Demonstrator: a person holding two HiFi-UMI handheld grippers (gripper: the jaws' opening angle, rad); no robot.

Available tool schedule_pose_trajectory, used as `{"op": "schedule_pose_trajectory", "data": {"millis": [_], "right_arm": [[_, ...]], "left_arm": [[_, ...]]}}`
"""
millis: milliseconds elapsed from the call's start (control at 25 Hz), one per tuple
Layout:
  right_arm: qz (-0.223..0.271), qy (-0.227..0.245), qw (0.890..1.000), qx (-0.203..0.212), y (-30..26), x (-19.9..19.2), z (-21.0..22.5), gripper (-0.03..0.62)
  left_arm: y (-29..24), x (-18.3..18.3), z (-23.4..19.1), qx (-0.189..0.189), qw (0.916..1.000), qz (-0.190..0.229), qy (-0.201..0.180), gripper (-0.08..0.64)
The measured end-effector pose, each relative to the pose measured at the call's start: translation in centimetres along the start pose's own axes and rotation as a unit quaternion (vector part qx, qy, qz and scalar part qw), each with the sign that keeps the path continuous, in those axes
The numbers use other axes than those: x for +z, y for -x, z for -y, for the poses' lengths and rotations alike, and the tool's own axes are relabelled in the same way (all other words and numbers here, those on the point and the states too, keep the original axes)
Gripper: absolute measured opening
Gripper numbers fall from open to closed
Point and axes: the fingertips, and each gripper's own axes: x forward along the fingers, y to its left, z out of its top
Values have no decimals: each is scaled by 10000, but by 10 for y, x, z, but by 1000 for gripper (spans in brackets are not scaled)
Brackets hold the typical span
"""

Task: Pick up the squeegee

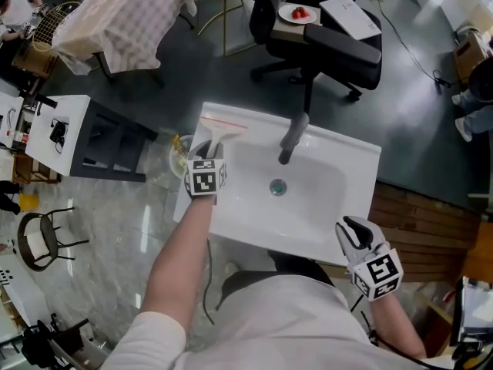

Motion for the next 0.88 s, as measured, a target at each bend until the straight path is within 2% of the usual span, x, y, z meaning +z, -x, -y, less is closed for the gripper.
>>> {"op": "schedule_pose_trajectory", "data": {"millis": [360,640,880], "right_arm": [[57,184,9996,204,-15,11,-29,69],[164,396,9983,384,-28,26,-82,69],[283,544,9975,361,-33,32,-131,69]], "left_arm": [[39,4,1,-122,9991,310,262,106],[100,-1,-3,-359,9973,543,346,106],[162,-21,-16,-448,9956,722,400,106]]}}
